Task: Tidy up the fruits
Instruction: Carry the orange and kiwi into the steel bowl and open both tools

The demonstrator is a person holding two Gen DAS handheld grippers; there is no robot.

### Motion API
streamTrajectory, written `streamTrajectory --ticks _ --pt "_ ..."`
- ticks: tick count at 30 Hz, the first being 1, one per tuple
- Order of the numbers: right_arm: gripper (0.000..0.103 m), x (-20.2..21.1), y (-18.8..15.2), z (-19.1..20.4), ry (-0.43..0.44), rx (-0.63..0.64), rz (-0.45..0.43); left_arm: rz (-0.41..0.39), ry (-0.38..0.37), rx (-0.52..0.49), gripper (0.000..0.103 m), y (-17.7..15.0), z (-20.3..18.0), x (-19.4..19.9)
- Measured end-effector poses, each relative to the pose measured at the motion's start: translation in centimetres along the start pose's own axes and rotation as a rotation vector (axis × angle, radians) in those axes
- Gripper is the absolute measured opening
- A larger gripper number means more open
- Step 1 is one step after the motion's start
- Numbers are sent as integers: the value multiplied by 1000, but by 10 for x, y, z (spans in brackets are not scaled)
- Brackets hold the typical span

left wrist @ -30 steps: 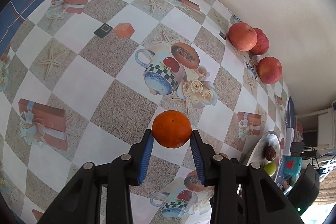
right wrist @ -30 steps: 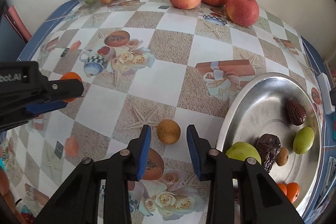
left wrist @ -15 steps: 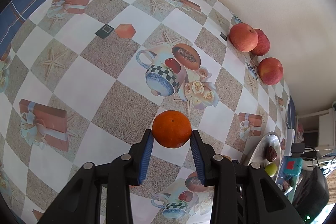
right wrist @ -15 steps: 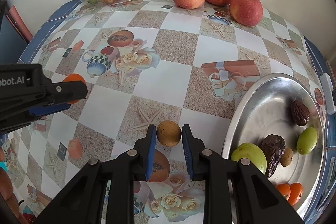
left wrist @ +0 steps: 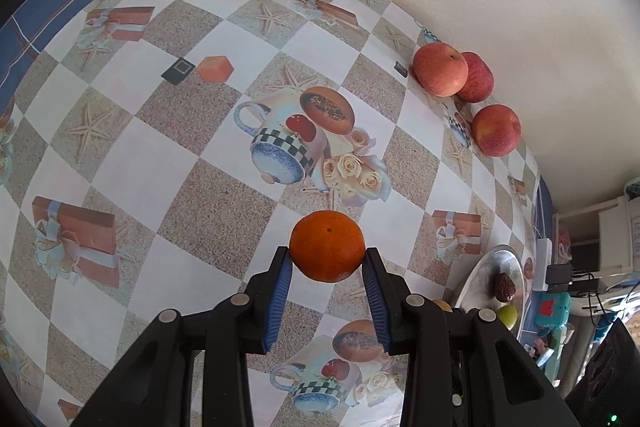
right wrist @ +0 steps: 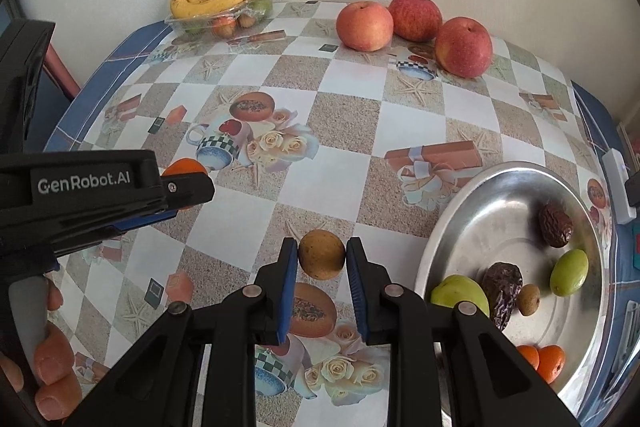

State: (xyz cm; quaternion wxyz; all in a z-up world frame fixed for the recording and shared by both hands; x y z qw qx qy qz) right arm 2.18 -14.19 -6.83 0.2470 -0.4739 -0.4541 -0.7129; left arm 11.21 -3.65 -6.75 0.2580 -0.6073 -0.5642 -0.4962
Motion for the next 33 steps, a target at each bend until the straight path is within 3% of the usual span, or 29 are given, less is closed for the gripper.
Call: streamTrajectory --ticks 10,18,28,33 --pt "26 14 9 -53 -10 -155 -25 -2 -5 -25 39 -3 -12 -1" --pt "26 32 9 -124 -8 -369 -58 24 -13 -125 39 -18 -47 -9" --pt "26 54 -1 -197 -143 -511 -105 60 -66 -336 39 -49 -116 -22" --pt "26 64 -8 -222 -195 -560 -129 72 -148 -413 39 -64 -148 -28"
Point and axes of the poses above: each gripper's, at about its wrist camera, not at the fingertips, and x roughly against the way its jaws point, z to its left, y to its top, the point moved 6 cm from there along -x, roughly the way its jaws point, and after that the axes turned 7 degrees about -x, right-handed, at the moved point
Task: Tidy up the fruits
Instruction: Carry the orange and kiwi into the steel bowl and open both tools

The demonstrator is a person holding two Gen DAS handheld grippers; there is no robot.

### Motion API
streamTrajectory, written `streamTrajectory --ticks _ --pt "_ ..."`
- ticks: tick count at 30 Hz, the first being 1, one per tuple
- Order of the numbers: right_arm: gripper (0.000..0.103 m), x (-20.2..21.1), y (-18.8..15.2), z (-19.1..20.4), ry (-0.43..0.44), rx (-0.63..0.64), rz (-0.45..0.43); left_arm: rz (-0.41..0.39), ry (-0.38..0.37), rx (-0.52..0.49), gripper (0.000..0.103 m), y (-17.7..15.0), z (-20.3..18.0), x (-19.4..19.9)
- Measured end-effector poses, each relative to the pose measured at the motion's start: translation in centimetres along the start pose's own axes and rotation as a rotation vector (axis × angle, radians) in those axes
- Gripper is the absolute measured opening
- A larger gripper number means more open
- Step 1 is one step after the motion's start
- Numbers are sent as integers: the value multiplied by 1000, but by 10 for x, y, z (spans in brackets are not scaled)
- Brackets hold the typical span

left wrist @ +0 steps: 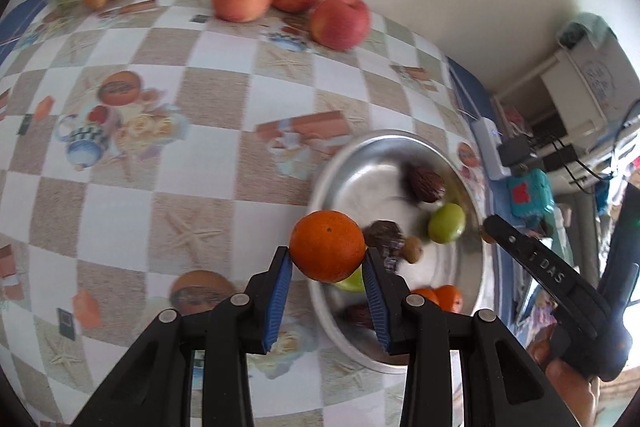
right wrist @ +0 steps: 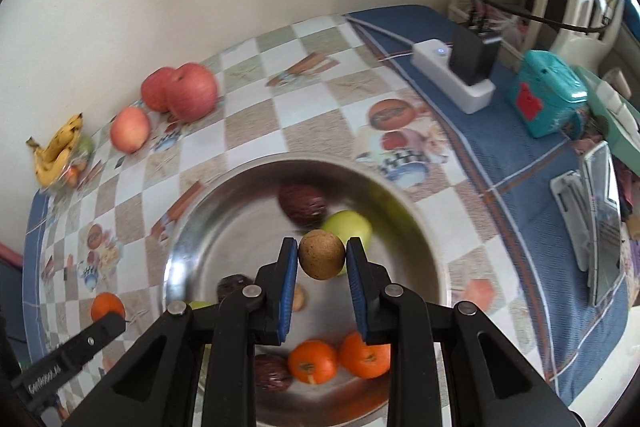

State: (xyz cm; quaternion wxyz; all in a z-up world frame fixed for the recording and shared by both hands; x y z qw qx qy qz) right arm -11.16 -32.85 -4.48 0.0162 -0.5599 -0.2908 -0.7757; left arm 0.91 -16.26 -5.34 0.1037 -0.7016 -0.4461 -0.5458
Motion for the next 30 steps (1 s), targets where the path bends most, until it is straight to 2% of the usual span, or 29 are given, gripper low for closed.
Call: streamTrajectory --ticks 7,14,19,30 --pt "26 6 2 -3 9 3 -18 -53 -40 -86 39 8 -24 -6" --pt "26 2 -2 5 19 32 -1 -72 -50 -89 39 10 -23 -17" --pt "26 -6 -10 15 31 62 34 -71 -19 -80 39 10 -16 -23" --pt "26 -10 -18 30 22 119 48 -95 -17 -102 39 12 -19 -19"
Point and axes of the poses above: each gripper's, at about its wrist camera, not at the fingertips, and x roughly against the way its jaws point, z to its left, y to its top, the point moved 6 cm from there along -x, roughly the way its jaws point, and after that the axes turned 7 degrees about -x, right-handed, at the moved point
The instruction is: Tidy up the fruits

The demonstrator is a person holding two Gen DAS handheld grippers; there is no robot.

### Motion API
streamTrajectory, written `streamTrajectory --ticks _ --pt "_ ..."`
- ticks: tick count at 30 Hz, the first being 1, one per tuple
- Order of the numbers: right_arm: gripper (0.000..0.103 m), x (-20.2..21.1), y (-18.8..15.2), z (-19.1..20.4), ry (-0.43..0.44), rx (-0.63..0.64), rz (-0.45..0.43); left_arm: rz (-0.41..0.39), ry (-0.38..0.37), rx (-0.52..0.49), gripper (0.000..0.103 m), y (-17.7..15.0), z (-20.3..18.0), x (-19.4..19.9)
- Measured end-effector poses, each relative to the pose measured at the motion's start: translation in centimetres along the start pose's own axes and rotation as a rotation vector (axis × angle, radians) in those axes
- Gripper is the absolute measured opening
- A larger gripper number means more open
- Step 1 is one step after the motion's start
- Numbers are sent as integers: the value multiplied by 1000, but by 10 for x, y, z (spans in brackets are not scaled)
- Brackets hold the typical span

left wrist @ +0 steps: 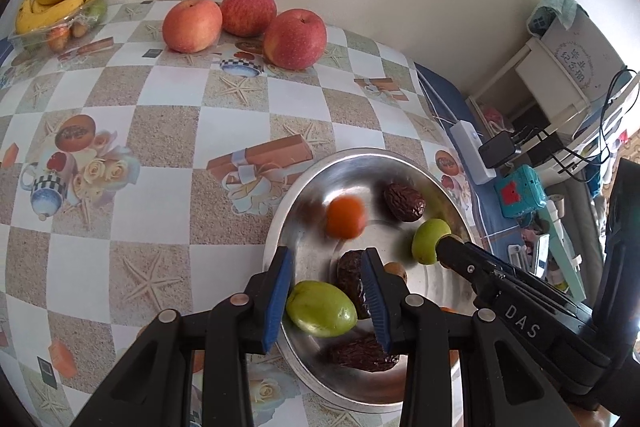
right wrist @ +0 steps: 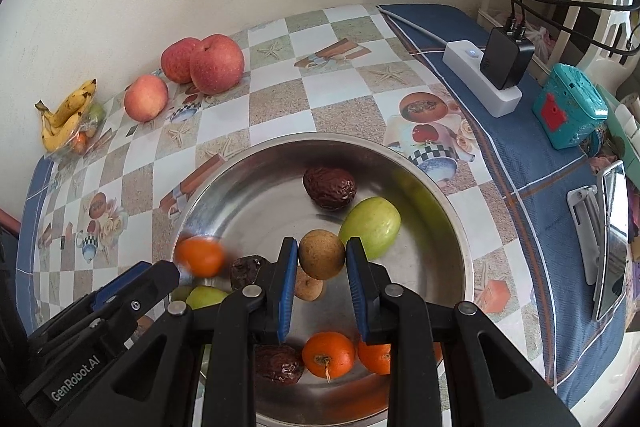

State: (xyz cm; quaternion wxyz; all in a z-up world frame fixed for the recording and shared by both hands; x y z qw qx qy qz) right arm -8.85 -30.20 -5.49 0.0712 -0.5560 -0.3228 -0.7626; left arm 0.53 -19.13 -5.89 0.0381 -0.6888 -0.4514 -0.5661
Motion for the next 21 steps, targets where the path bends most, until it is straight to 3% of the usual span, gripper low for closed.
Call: streamTrajectory --ticks 9,12,14,21 --pt "26 -2 -1 1 -8 10 9 14 25 34 41 -2 12 -2" --pt "38 -4 -1 2 -13 12 12 20 64 42 53 -4 19 -2" --pt "62 -4 -1 1 -18 5 11 12 96 41 61 -4 24 -1" --pt "70 -9 -4 2 -38 11 24 -4 194 77 90 -7 50 5"
Point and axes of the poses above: each gripper's, at about its wrist camera, not at the fingertips, and x roughly against the way its jaws point, z to its left, y to its top, the point moved 6 cm from there along -x, roughly the way its jaws point, and after that the axes turned 7 degrees about -x, right-handed, at the moved point
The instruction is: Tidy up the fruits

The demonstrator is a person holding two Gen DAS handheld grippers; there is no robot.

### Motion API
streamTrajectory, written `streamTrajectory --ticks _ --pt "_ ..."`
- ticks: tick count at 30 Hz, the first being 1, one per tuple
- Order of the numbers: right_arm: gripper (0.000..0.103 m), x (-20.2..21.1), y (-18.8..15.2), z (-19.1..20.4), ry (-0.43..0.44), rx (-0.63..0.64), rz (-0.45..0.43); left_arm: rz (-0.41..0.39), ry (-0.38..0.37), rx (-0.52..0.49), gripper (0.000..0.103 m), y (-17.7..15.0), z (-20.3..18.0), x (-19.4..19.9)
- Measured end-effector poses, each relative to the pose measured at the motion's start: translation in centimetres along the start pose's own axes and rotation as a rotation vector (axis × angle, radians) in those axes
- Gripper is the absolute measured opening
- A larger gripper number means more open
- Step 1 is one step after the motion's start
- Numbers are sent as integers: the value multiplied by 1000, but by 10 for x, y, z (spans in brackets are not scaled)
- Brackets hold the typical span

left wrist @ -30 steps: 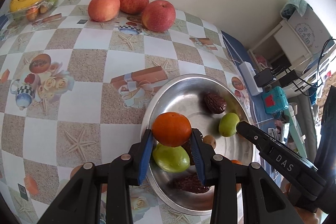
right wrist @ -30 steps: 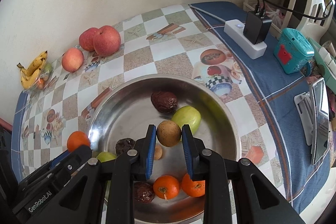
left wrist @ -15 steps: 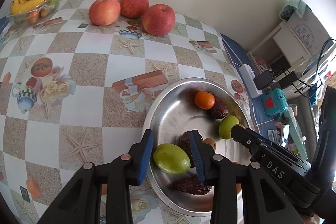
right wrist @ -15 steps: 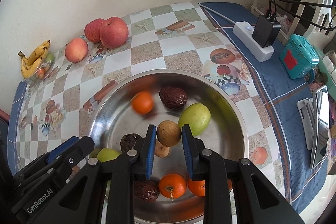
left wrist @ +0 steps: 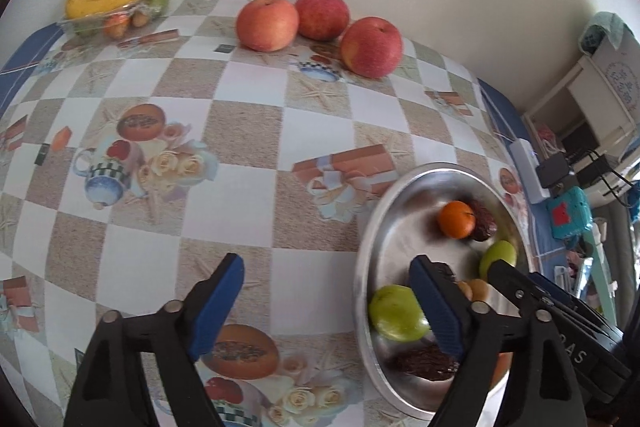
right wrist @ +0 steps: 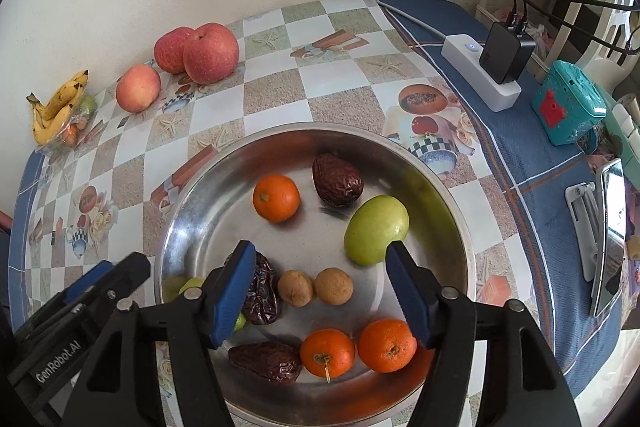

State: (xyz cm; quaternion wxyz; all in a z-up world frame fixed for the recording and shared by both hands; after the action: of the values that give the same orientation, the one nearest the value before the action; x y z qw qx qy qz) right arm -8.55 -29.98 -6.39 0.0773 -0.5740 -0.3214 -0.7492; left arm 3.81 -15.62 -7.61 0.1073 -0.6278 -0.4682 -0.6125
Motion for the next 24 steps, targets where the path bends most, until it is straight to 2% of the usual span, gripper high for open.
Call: streamTrajectory --ticks 2,4,5,9,16,21,24 --pt "74 -2 -2 1 -2 4 6 1 31 9 103 -1 8 -2" --pt "85 -4 -3 2 -7 10 10 2 61 15 103 -1 16 -5" --pt "87 -5 -3 3 -8 13 9 11 77 14 103 -2 19 -7" --pt "87 -9 -5 4 -7 16 2 29 135 10 103 -4 31 -12" --pt "89 -9 -3 9 -12 33 -27 34 161 5 103 -4 37 -14" --pt "89 -11 -6 10 -32 48 -27 -5 314 -47 103 3 45 -2" --pt "89 -12 -8 11 -50 61 -27 -13 373 -21 103 4 54 5"
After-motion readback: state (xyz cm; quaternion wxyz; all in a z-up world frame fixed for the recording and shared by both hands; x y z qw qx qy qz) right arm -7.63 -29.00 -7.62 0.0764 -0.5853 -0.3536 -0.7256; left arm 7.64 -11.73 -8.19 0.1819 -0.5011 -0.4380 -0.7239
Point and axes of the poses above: each gripper's, at about its wrist camera, not at the fingertips, and x roughly against the way its jaws point, z to its left, y to its top, the point moved 6 cm from there along -x, roughly the way its jaws point, and after that the axes turned 7 degrees about -x, right-handed, at the moved point
